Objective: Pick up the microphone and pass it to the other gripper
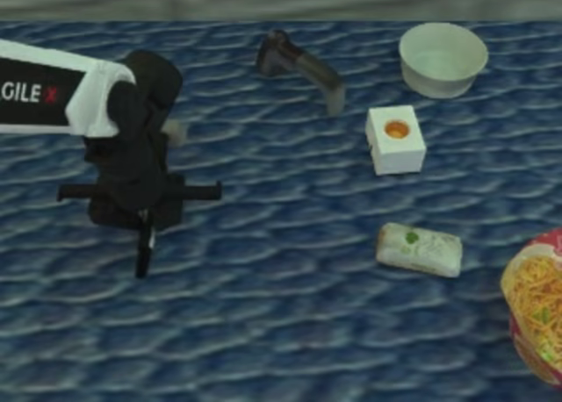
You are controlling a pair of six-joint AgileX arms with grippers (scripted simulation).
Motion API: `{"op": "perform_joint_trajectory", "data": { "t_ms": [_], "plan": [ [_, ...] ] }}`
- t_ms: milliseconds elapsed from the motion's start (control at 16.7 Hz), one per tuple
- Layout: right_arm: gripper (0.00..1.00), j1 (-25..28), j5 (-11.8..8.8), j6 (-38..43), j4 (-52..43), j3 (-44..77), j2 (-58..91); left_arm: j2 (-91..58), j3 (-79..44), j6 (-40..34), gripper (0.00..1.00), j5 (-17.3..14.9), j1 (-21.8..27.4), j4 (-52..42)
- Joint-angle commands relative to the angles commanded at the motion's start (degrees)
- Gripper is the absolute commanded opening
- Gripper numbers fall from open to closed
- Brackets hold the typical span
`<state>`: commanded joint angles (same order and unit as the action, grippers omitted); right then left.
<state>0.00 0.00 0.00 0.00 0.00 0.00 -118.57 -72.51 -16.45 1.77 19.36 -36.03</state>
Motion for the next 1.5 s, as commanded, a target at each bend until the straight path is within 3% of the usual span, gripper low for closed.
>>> {"op": "perform_joint_trajectory", "data": {
  "t_ms": [360,900,1080,1260,1500],
  "plan": [
    [1.00,0.0,0.0,0.0,0.0,0.0,0.0,2.8,3.4,3.4,0.00,-6.4,-0.3,15.4],
    [1.00,0.0,0.0,0.0,0.0,0.0,0.0,12.5,17.1,12.3,0.00,-23.2,-2.0,63.4],
    [1.00,0.0,0.0,0.0,0.0,0.0,0.0,16.7,20.7,15.0,0.00,-27.8,-2.5,75.6],
    [1.00,0.0,0.0,0.0,0.0,0.0,0.0,20.2,22.9,17.0,0.00,-30.8,-3.0,82.4],
    [1.00,0.0,0.0,0.0,0.0,0.0,0.0,21.1,23.4,17.5,0.00,-31.5,-3.1,83.9]
  ]
}}
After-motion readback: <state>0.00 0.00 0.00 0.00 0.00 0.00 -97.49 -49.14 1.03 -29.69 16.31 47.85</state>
